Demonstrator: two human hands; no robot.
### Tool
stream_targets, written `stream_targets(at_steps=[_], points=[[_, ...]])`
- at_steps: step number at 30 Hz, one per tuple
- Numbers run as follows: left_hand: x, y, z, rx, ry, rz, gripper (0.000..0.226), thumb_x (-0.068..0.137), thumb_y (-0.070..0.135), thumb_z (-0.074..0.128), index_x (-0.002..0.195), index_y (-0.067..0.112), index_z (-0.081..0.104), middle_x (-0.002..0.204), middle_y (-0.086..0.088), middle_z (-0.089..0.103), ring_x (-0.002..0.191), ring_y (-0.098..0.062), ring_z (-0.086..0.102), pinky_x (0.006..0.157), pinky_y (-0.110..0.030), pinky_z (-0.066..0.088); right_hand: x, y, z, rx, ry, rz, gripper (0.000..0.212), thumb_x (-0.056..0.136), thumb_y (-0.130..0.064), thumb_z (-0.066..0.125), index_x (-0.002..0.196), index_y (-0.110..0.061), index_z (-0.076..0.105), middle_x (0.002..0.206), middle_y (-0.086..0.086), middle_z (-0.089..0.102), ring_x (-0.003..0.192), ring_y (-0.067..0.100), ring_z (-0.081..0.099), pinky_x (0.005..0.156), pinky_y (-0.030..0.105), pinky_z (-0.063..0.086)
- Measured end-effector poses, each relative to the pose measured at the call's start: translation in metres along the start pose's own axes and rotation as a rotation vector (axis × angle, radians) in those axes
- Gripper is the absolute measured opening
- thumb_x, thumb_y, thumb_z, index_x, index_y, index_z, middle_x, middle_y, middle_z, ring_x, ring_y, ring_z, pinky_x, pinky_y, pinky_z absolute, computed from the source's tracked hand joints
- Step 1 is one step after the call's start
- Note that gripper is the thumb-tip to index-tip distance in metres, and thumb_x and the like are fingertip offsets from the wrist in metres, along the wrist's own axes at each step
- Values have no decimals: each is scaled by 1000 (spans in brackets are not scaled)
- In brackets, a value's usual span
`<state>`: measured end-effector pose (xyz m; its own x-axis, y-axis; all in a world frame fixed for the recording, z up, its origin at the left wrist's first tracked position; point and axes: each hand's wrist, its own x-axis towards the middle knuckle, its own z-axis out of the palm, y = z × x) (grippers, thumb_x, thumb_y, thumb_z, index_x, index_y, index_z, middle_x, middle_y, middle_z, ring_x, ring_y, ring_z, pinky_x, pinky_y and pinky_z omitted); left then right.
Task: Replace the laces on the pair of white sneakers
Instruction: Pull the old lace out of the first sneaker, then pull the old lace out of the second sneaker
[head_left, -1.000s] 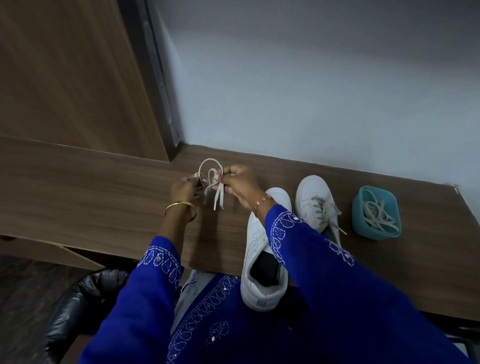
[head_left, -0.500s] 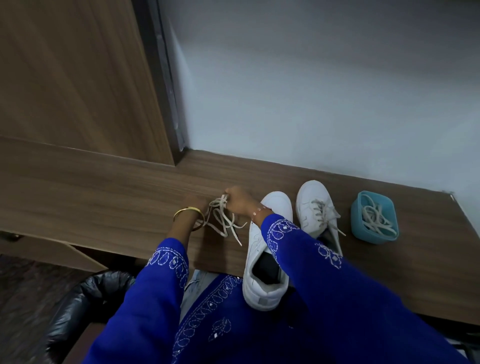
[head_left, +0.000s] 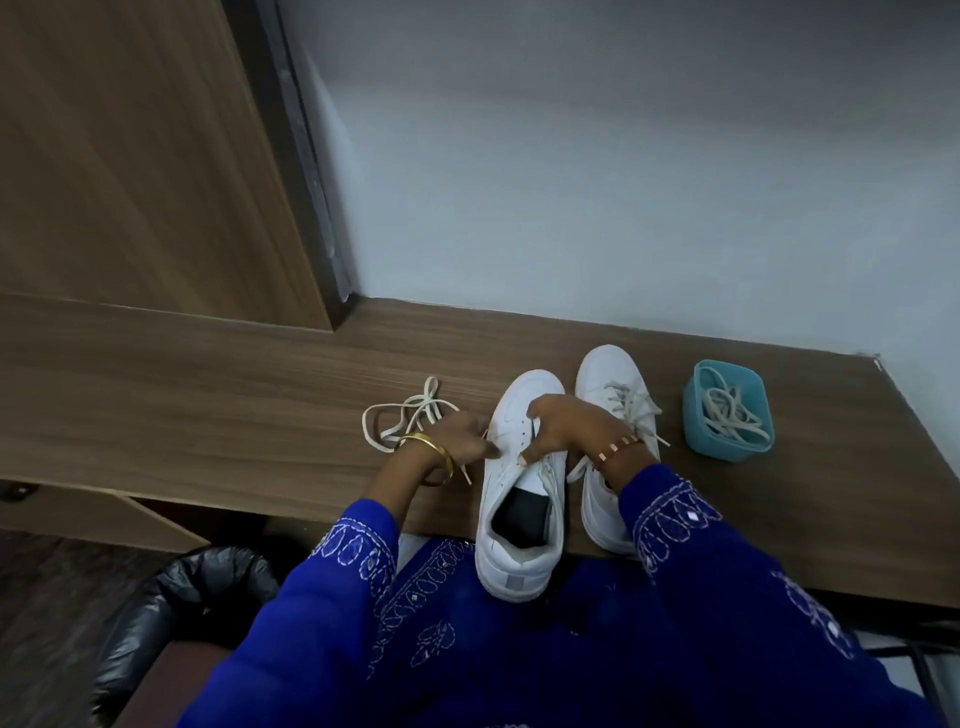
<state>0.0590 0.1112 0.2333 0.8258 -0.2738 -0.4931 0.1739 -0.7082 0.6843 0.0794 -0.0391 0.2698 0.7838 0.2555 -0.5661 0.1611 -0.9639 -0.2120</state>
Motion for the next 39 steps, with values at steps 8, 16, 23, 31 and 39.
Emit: stream_targets(at_steps=[8,16,23,31,39], points=[[2,0,30,182,-57,39,34,71,20,77,89,14,48,92,-2,48,87,-18,46,67,-24,36,-6,11,37,132,77,-21,58,61,-17,83,112,-6,57,108,10,65,98,25,62,76,33,51],[10,-2,35,89,183,80,39,84,7,59,122,5,52,117,-14,60,111,-29,54,80,-22,37,1,15,26,215,219,21,43,80,-6,67,119,-2,50,118,15,57,113,28,53,86,30,47],[28,9,25,59,417,46,29,91,0,41,117,-5,53,111,-28,61,104,-39,55,68,-27,31,45,10,16,273,449,33,49,82,-4,61,59,-20,21,60,-5,28,72,16,40,56,21,27],[53,14,-8,89,423,-11,29,95,5,40,119,-7,51,112,-30,59,104,-40,54,75,-32,37,68,20,-9,403,525,-15,39,81,1,62,120,5,57,123,19,59,114,30,55,97,36,42],[50,15,0,63,463,51,33,91,2,43,122,-2,51,112,-26,60,104,-39,56,81,-36,43,42,31,-15,603,526,-50,40,82,-7,67,120,3,58,120,16,62,111,23,59,89,20,40]])
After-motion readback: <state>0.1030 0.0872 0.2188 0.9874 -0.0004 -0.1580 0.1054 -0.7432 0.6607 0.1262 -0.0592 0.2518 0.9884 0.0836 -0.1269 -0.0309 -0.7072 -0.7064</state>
